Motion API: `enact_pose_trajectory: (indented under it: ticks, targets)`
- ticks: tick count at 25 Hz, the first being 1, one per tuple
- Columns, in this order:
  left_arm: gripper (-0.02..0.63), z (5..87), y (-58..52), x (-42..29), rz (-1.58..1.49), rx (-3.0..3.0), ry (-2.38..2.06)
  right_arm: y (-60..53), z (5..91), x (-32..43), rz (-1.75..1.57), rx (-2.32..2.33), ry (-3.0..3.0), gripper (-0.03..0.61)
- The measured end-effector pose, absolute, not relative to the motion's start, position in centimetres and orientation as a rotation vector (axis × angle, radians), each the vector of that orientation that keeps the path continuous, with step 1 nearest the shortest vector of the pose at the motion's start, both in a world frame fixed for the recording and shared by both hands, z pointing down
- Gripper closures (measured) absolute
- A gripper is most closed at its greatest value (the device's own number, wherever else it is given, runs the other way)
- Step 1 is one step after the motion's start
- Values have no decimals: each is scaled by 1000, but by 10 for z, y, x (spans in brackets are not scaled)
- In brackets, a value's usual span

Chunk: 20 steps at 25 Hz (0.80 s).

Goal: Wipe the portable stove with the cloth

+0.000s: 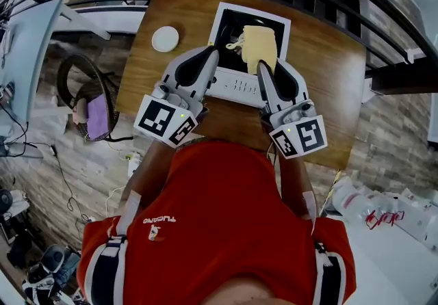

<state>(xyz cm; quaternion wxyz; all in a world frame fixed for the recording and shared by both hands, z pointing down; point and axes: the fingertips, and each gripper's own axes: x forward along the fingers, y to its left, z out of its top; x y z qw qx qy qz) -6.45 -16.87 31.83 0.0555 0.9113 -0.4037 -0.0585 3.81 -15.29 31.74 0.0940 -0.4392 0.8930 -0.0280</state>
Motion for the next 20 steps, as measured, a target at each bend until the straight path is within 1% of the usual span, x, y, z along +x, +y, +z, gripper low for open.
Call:
enact_pose_trajectory:
  ticks: [20]
  targets:
    - [604, 318, -165, -65, -180, 2772, -1197, -145, 319, 37, -83, -1304, 2655, 494]
